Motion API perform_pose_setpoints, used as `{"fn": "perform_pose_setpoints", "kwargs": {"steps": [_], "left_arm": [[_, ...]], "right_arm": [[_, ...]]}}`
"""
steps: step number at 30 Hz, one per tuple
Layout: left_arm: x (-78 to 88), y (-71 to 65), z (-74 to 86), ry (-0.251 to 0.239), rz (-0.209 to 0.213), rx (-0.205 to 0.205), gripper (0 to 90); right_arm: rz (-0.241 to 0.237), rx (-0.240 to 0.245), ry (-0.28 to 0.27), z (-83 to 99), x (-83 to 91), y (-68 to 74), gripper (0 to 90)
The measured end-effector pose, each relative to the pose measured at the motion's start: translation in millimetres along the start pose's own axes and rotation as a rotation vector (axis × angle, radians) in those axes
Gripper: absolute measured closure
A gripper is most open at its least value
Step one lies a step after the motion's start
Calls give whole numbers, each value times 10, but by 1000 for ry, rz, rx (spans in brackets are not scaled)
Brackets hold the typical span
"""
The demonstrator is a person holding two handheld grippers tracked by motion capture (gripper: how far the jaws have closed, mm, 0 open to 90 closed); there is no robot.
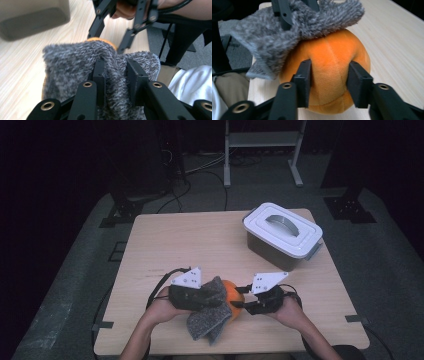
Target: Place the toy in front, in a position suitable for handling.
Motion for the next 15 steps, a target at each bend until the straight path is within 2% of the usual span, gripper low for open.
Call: {"fn": "perform_pose_setpoints", "kwargs": {"steps": [1,2,3,4,6,8,10,12,14,15], "left_arm": [[0,0,0,0,0,0,719],[5,39,76,-6,-1,28,719],[5,39,76,-6,-1,28,720],[21,69,122,-20,1,54,720],[42,80,142,-29,8,63,720],[42,81,144,-26,9,62,719],[43,83,129,-25,4,64,718],[62,85,81,-32,-1,61,718],[101,46,-69,-62,-1,46,718],[101,46,-69,-62,-1,46,718]], "right_arm": [[-9,-19,-2,12,2,-12,459],[-11,-34,-8,20,10,-42,409],[-8,-39,-7,27,17,-64,378],[-7,-51,-3,42,20,-94,331],[-7,-94,23,104,-14,-158,266],[-27,-136,43,170,-80,-176,284],[-41,-148,36,165,-102,-157,391],[-12,-100,25,130,-83,-131,464],[11,-69,16,88,-81,-87,491],[15,-52,2,57,-85,-58,499]]}}
Point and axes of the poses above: each handheld gripper's, and its own axes: x roughly backward along the jaws, z roughly out of its underside, y roughly to its left, the point moved 10 cm from there along -x, roughly forward along the jaws, and after that the axes turned 12 degrees about -x, right-handed, at the moved point
